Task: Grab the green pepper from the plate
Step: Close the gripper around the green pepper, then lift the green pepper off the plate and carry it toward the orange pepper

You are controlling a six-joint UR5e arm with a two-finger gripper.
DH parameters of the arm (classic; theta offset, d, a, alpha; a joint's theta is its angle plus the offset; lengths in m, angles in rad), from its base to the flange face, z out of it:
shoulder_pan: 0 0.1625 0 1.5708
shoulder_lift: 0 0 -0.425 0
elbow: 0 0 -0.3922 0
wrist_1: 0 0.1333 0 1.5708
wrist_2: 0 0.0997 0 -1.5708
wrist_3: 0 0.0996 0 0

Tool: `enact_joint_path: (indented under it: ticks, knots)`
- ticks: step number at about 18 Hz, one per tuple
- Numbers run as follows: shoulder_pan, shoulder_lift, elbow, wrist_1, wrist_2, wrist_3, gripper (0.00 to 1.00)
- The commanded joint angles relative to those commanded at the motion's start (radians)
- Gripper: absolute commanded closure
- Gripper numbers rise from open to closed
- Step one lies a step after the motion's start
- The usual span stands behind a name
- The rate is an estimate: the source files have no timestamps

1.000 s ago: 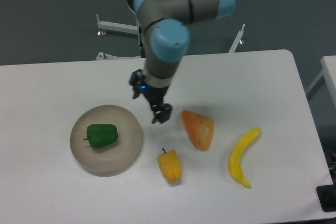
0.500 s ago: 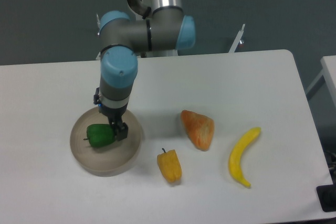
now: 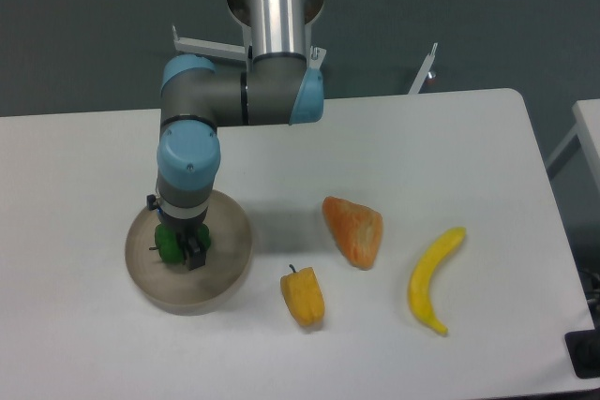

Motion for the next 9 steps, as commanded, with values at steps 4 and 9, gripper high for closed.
enact_joint_path:
  ticks: [4, 9]
  knots:
    - [0.000, 0.026, 0.005, -0.004, 0.003, -0.011, 0.72]
    - [0.006, 0.086, 0.006, -0.014, 0.116, -0.072, 0.71]
